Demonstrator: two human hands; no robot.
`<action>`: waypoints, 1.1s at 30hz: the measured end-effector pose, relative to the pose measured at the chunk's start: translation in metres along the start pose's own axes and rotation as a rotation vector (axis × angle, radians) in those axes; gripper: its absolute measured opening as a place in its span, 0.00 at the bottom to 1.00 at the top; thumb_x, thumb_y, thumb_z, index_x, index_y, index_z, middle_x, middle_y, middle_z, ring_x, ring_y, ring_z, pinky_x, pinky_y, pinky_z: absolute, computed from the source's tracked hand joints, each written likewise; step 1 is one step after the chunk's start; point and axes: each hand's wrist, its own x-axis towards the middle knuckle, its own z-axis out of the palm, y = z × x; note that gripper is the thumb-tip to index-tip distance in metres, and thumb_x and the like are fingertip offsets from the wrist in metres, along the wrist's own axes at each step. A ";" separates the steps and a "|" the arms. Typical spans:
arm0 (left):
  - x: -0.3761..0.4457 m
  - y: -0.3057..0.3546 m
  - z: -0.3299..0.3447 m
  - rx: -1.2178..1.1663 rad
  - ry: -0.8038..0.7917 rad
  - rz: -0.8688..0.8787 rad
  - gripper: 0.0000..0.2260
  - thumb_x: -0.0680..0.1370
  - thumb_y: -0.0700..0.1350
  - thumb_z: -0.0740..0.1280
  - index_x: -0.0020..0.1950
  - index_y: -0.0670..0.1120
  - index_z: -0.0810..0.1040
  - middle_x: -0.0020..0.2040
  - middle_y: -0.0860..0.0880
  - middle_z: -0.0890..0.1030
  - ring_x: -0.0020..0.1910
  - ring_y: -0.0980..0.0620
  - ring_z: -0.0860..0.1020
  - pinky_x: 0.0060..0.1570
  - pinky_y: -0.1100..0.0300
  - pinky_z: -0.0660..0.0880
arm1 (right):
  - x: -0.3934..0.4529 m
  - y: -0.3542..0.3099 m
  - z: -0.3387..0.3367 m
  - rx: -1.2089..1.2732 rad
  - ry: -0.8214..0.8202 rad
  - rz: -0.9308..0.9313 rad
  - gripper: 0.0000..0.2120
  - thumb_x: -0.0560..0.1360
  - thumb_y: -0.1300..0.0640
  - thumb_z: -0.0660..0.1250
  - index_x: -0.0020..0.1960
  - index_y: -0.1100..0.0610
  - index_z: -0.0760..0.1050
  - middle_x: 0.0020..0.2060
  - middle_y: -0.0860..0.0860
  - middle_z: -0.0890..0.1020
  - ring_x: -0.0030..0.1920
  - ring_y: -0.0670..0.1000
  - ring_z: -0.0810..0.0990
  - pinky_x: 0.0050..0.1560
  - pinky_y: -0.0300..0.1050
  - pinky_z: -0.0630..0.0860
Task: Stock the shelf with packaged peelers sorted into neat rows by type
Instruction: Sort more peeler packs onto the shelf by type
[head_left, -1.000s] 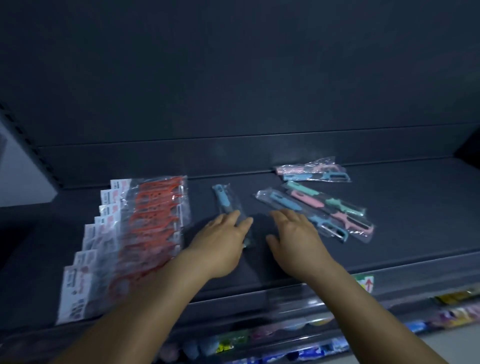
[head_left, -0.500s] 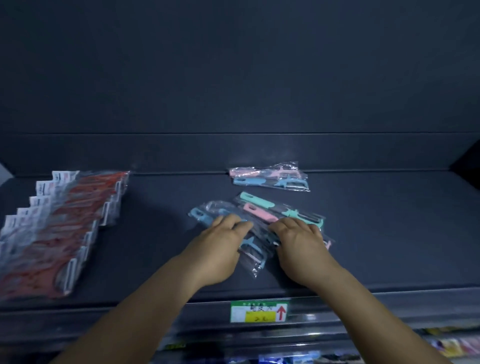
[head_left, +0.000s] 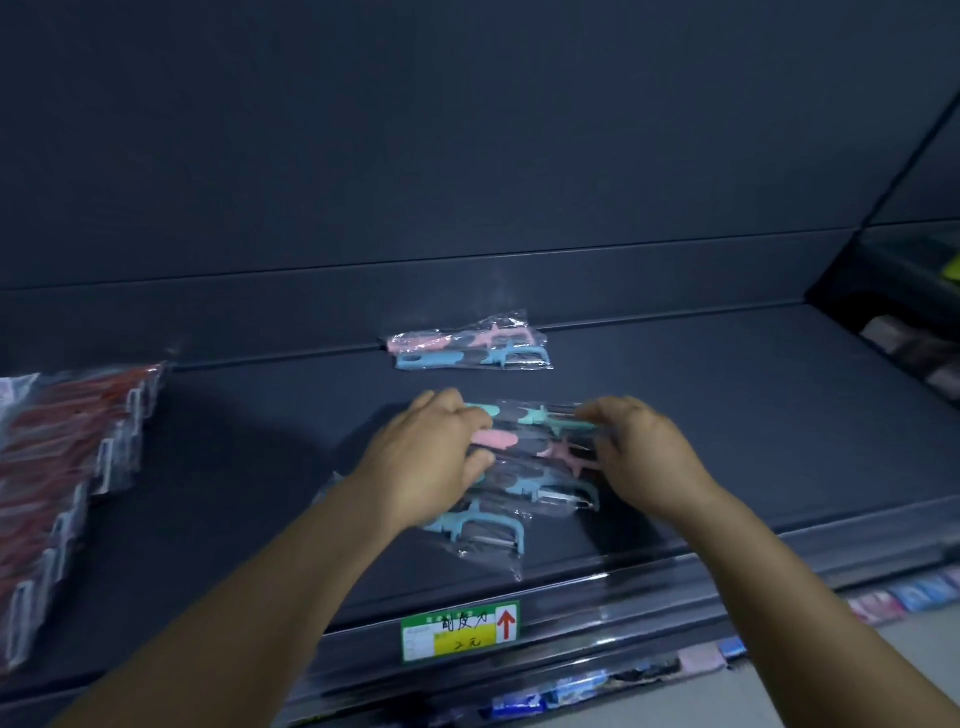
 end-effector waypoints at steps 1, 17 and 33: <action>0.006 -0.001 -0.001 -0.004 0.011 0.012 0.18 0.80 0.52 0.61 0.69 0.53 0.69 0.60 0.52 0.71 0.61 0.51 0.68 0.61 0.54 0.68 | 0.001 0.003 -0.001 -0.020 -0.008 0.034 0.19 0.75 0.65 0.58 0.63 0.54 0.74 0.60 0.55 0.77 0.61 0.57 0.75 0.57 0.44 0.71; 0.054 -0.011 0.000 0.040 -0.170 -0.030 0.14 0.81 0.52 0.58 0.61 0.48 0.76 0.59 0.48 0.76 0.59 0.47 0.74 0.58 0.53 0.70 | 0.024 0.016 -0.002 0.021 -0.124 -0.027 0.23 0.75 0.59 0.64 0.69 0.52 0.68 0.65 0.51 0.73 0.62 0.52 0.74 0.56 0.36 0.66; 0.074 -0.027 0.006 0.028 -0.026 -0.147 0.12 0.81 0.49 0.61 0.60 0.47 0.78 0.57 0.49 0.75 0.55 0.47 0.76 0.55 0.55 0.73 | 0.091 0.014 0.018 -0.134 -0.062 -0.184 0.12 0.80 0.56 0.54 0.55 0.56 0.76 0.49 0.55 0.82 0.50 0.59 0.79 0.49 0.49 0.75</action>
